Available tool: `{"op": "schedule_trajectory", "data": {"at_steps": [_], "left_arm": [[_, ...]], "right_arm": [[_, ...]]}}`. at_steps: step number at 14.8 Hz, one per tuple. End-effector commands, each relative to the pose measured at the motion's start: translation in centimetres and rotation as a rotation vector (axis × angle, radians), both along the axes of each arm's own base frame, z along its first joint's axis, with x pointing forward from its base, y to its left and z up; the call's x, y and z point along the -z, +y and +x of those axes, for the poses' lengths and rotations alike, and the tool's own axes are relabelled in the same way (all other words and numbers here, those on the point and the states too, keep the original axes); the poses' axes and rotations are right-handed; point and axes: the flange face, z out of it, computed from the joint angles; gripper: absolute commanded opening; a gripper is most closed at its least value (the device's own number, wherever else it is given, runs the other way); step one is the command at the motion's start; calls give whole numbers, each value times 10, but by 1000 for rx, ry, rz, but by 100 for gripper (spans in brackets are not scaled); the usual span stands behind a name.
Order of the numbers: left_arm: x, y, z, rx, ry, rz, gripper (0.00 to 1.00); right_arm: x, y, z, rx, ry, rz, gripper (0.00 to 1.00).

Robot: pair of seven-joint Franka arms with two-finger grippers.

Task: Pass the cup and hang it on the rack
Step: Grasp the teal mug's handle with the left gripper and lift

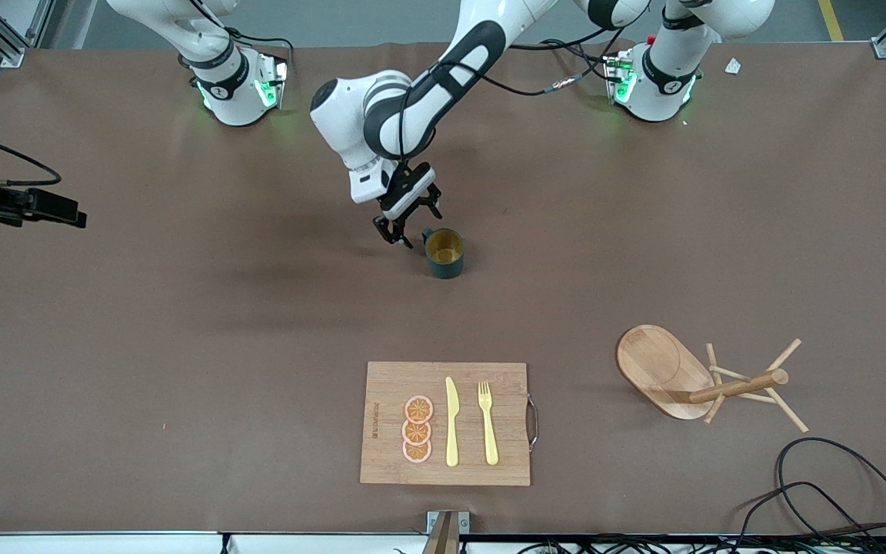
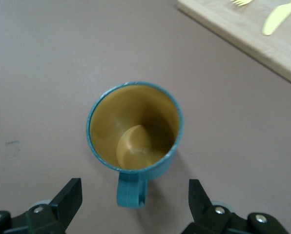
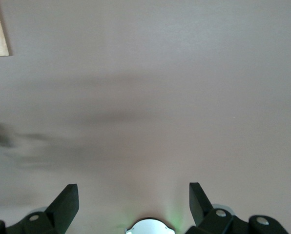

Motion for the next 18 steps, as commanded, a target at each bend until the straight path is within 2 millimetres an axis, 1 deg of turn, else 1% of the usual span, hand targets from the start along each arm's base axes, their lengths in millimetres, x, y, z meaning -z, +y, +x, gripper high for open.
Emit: {"op": "schedule_trajectory", "data": {"at_steps": [1,3,4,6,7,8,9,13,15,18], "left_arm": [[15,0,8,-16,-66,17,93],[15,-3,7,-9,-66,2,92],[16,-3,8,-7,-67,0,91],[23,-3,5,-3,-62,6,84],[24,-6,0,4,-61,7,79],[24,-7,-2,8,-62,8,72],[24,-7,-3,9,-61,7,66],[25,-8,-5,13,-59,9,41],[25,-8,-5,14,-59,6,32],[24,-8,-3,17,-62,3,15]], "right_arm": [[-12,6,-24,-2,-19,-29,100],[-20,11,-36,-17,-43,-44,100],[-28,13,-44,-20,-58,-44,100],[-44,12,-56,-18,-85,-43,100],[-46,10,-60,-15,-88,-42,100],[-50,11,-64,-13,-94,-41,100],[-47,10,-66,-12,-89,-40,100],[-58,10,-78,-9,-108,-25,100],[-58,7,-78,1,-114,-8,100],[-57,3,-77,5,-115,-7,100]]}}
